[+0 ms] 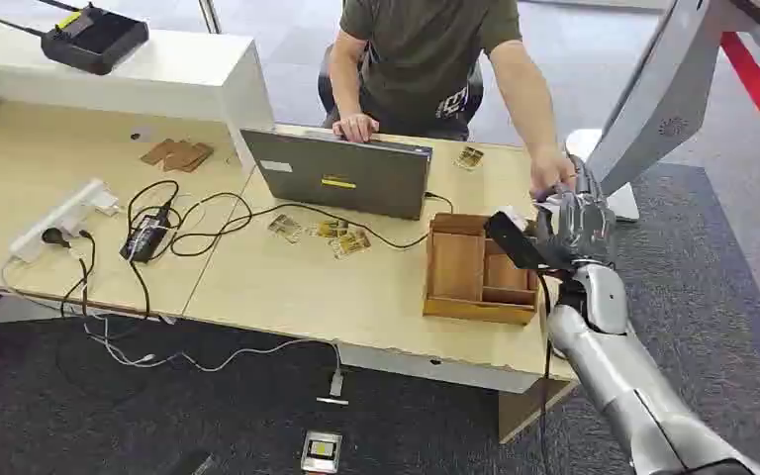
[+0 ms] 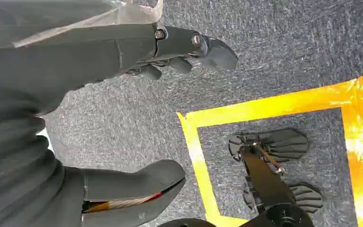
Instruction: Pass the card to the sensor for recognition and then transmit it.
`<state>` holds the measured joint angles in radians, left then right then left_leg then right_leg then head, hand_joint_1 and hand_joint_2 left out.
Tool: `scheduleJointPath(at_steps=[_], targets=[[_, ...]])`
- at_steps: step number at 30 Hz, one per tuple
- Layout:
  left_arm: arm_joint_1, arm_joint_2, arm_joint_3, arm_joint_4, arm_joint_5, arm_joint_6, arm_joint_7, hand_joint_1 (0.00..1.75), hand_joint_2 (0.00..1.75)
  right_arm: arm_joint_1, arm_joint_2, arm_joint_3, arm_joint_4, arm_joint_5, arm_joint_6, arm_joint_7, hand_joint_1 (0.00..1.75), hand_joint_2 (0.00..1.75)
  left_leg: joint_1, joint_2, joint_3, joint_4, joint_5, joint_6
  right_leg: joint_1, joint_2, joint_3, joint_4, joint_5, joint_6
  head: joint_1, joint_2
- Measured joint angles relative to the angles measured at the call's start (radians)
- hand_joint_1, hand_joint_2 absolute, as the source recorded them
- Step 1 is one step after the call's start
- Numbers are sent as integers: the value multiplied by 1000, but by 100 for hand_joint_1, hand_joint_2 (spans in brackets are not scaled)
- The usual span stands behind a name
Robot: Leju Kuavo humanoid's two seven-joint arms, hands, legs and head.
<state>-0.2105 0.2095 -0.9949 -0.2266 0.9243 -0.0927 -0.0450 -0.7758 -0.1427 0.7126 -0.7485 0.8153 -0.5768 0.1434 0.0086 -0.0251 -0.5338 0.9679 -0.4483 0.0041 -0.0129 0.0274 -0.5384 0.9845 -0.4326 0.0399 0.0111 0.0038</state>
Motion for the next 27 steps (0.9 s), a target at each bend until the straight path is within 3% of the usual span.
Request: scheduleJointPath(at_steps=[8, 19, 24, 27], targets=[[12, 0, 0, 0, 18, 18, -7, 0, 175, 42, 6, 9, -39, -91, -56, -20, 175, 175, 0, 0, 0, 0, 0, 0, 0, 0, 0, 0, 0, 0, 0, 0], [61, 6, 0, 0, 57, 40, -48, 0, 175, 241, -68, -13, -211, -278, -91, -11, 175, 175, 0, 0, 0, 0, -1, 0, 0, 0, 0, -2, 0, 0, 0, 0], [76, 8, 0, 0, 63, 41, -58, 0, 175, 328, -96, -35, -251, -316, -83, 0, 175, 175, 0, 0, 0, 0, -1, 0, 0, 0, 0, -2, 0, 0, 0, 0], [80, 11, 0, 0, 63, 41, -58, 0, 175, 366, -112, -46, -257, -338, -29, 34, 175, 175, 0, 0, 0, 0, -1, 0, 0, 0, 0, -2, 0, 0, 0, 0]])
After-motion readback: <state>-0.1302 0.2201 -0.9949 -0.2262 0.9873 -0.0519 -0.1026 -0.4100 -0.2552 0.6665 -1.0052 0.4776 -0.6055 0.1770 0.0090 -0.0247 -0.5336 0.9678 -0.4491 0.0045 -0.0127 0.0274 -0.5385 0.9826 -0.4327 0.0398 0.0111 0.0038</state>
